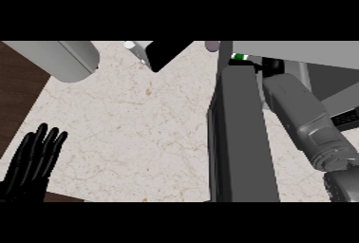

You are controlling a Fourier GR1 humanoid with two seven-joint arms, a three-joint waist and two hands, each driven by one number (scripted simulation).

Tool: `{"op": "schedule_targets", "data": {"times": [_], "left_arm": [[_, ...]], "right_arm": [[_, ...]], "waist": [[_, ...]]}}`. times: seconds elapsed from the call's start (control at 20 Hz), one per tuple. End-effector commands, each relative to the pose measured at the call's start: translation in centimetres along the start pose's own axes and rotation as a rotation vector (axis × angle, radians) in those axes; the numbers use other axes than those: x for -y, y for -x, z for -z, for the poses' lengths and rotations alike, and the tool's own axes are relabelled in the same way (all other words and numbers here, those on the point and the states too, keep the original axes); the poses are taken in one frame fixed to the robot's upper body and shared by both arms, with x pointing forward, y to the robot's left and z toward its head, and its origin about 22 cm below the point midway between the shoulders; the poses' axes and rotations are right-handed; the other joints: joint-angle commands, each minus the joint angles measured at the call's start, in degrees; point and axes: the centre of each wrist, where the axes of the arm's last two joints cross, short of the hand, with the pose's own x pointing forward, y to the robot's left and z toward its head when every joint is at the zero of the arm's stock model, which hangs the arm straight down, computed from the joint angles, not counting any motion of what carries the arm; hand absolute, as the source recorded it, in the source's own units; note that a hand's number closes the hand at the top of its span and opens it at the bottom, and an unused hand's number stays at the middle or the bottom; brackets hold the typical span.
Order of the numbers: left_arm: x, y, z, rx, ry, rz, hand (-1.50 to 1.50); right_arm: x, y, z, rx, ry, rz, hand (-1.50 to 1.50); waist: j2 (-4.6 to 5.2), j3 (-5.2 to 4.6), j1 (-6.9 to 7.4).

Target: Pick up the milk, place it into the microwave and close the microwave

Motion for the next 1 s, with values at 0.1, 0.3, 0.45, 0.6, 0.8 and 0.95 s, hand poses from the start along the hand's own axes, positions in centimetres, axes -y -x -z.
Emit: {"op": "schedule_targets", "data": {"times": [0.1,0.3,0.45,0.6,0.8,0.95], "left_arm": [[1.2,0.3,0.0,-0.004,0.017,-0.007,-1.5],[1.5,0.2,0.4,-0.002,0.016,-0.008,-1.5],[1.7,0.5,0.5,-0.02,0.022,-0.006,-1.5],[2.0,0.4,0.5,-0.004,0.025,0.001,-1.5],[2.4,0.8,1.3,0.009,0.014,-0.013,-1.5],[3.5,0.6,1.3,-0.002,0.031,-0.017,-1.5]], "right_arm": [[-0.5,0.4,-0.6,-0.023,0.008,0.055,-1.5],[1.4,1.5,-0.4,-0.019,0.005,0.042,-1.5],[1.5,2.4,-1.1,0.008,-0.013,0.057,-1.5],[1.1,2.5,-1.5,-0.016,-0.038,0.097,-1.5],[1.2,3.5,-2.3,-0.008,-0.085,0.142,-1.5],[1.3,3.8,-2.5,-0.03,-0.057,0.166,-1.5]], "waist": [[-0.48,-0.01,0.35],[-0.69,-0.05,-0.58],[-0.95,-0.04,-1.32],[-1.32,-0.08,-1.28],[-1.52,-0.11,-2.55],[-1.84,-0.07,-2.95]]}}
